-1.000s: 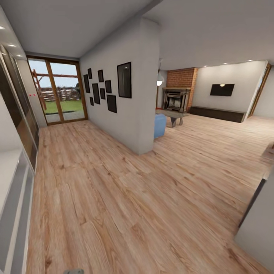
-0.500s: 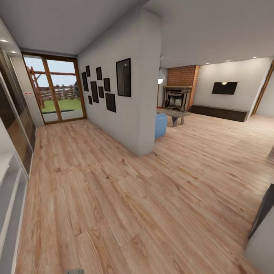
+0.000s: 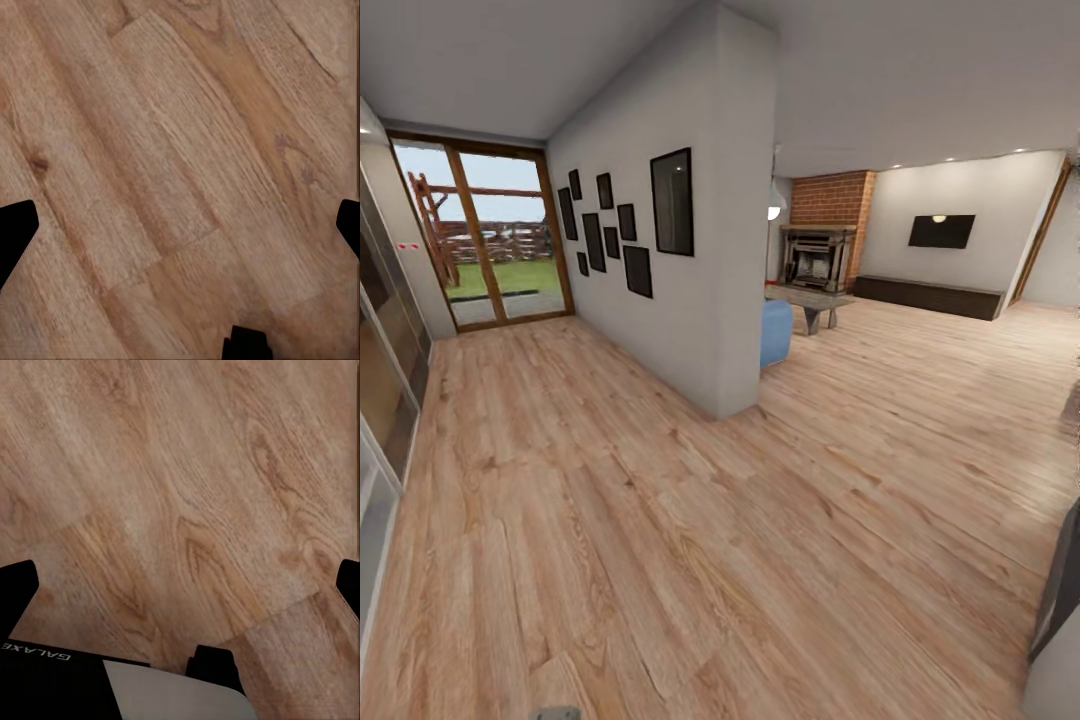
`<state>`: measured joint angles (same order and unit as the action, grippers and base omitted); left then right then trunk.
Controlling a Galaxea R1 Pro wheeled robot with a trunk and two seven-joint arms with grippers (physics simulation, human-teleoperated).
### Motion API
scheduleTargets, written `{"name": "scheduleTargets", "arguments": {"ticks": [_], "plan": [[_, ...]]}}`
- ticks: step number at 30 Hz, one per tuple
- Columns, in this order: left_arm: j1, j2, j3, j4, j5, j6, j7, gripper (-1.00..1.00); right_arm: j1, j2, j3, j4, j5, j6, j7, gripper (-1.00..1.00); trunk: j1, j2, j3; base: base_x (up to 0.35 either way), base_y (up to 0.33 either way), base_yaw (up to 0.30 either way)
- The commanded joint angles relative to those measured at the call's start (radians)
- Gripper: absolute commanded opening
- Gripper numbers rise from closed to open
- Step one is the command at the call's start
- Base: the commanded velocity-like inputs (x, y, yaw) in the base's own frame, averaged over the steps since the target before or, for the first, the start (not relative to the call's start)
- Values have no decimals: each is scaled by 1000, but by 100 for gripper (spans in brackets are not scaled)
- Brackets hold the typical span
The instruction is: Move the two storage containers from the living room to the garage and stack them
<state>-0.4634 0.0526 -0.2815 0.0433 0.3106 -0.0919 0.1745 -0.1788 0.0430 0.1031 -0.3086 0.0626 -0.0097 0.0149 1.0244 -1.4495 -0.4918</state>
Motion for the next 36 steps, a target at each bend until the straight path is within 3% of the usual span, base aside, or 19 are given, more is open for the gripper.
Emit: {"name": "scheduleTargets", "arguments": {"ticks": [1, 17, 36], "plan": [[-1, 0, -8, 3, 8, -6, 0, 100, -1, 0, 0, 0, 7, -1, 2, 100, 1, 0, -1, 339, 0, -117], [-1, 0, -8, 4, 8, -6, -1, 100, -1, 0, -1, 0, 5, -1, 2, 100, 1, 0, -1, 339, 0, -172], [-1, 0, -8, 4, 8, -6, -1, 100, -1, 0, -2, 0, 6, 0, 3, 100, 1, 0, -1, 339, 0, -268]]}}
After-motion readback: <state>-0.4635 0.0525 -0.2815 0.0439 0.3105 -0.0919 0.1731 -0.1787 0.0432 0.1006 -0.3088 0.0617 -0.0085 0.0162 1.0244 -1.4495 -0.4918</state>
